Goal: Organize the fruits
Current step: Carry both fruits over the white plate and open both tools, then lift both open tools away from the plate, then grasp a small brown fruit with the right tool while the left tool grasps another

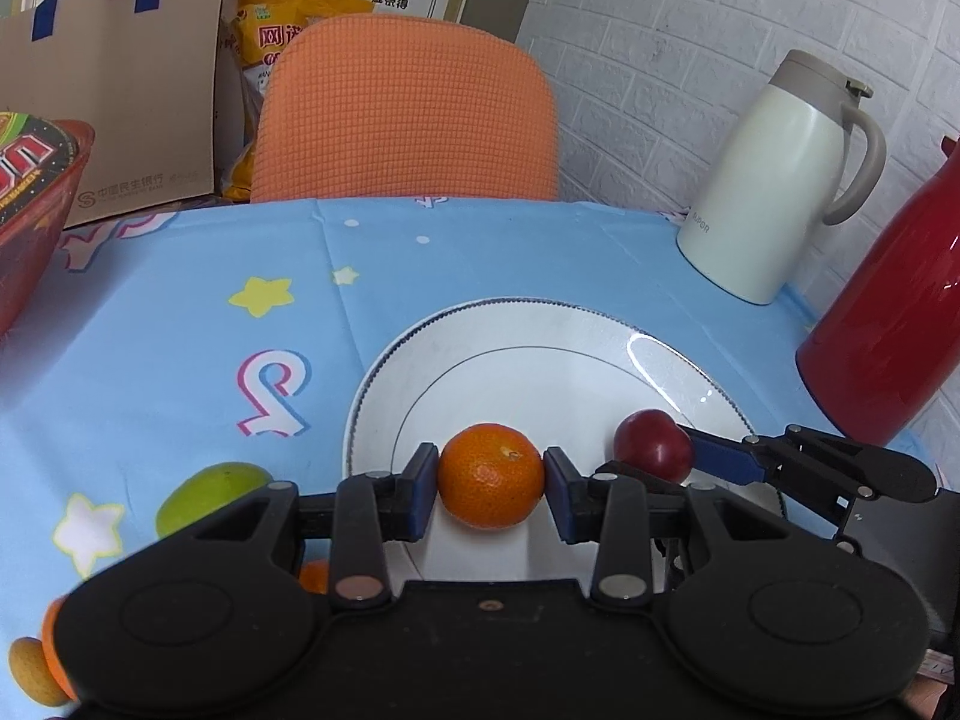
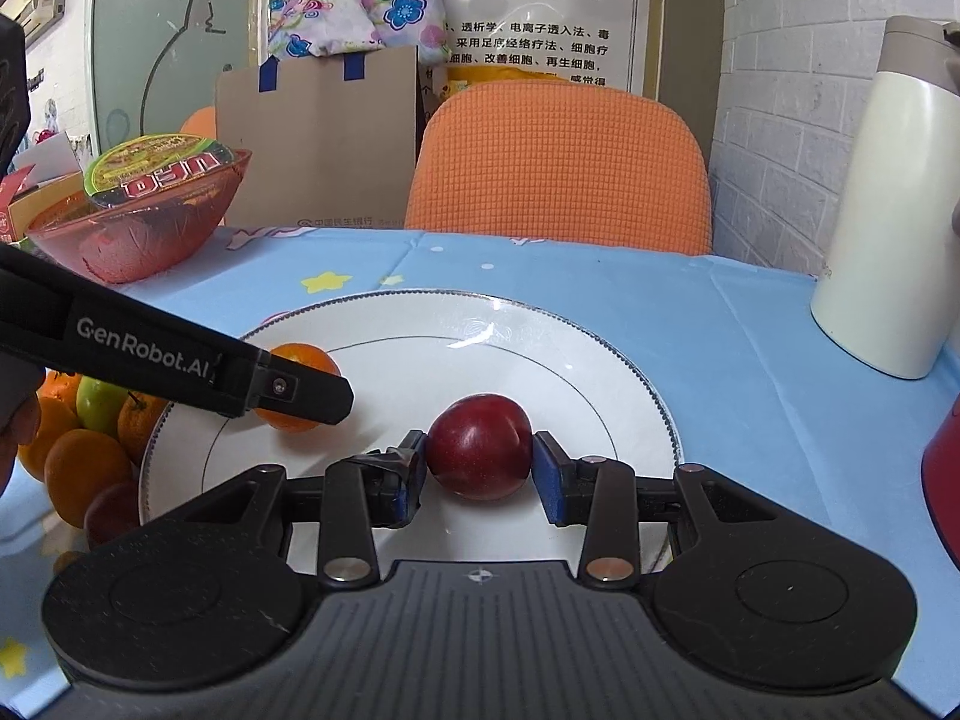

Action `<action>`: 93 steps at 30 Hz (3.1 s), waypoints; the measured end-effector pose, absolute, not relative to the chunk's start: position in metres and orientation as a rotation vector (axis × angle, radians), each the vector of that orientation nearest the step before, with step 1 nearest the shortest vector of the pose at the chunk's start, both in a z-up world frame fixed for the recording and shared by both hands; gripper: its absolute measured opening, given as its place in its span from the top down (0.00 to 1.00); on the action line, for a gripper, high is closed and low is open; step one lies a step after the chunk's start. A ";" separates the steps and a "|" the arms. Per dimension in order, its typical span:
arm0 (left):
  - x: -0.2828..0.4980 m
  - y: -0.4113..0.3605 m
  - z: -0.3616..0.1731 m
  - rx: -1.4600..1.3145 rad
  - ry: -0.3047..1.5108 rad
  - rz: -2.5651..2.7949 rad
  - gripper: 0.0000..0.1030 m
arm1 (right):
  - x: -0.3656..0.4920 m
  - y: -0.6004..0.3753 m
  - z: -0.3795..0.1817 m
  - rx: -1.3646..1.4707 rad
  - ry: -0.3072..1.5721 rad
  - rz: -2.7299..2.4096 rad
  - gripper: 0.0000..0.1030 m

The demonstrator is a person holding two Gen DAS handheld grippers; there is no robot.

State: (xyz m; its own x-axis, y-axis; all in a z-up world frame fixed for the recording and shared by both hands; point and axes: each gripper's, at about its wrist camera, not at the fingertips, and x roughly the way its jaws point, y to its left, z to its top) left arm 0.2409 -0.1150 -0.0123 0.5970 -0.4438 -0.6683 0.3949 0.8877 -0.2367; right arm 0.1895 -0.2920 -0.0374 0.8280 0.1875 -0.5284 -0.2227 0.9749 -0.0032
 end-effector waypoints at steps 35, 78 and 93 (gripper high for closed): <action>0.076 -0.037 0.012 -0.133 0.583 -0.221 0.00 | 0.056 -0.261 -0.031 -0.079 0.518 0.293 0.00; 0.067 -0.022 -0.017 -0.114 0.672 -0.384 0.17 | 0.069 -0.239 -0.035 -0.125 0.591 0.387 0.58; 0.108 -0.079 -0.027 -0.020 0.721 -0.475 0.15 | 0.052 -0.248 -0.034 -0.076 0.590 0.375 0.58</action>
